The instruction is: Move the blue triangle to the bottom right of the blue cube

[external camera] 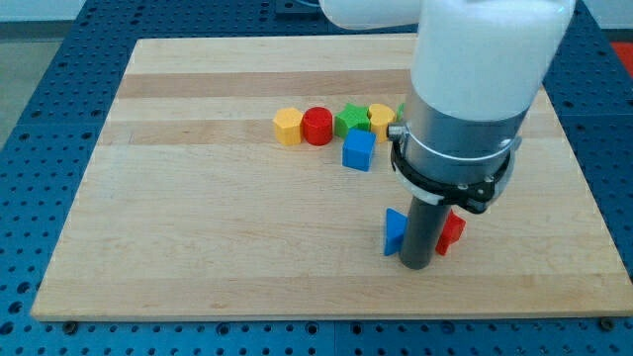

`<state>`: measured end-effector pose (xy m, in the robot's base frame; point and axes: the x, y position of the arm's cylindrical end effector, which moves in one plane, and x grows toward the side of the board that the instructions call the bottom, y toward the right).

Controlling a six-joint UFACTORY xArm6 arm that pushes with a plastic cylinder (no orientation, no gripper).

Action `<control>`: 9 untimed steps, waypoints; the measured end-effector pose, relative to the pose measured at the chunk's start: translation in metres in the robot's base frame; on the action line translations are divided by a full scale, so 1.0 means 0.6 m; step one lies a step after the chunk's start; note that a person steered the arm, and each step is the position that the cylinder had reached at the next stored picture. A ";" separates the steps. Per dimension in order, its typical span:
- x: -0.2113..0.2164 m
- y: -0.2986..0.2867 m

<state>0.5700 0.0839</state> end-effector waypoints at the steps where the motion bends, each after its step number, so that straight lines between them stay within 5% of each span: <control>1: -0.002 -0.015; 9: -0.083 -0.012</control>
<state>0.5200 0.0770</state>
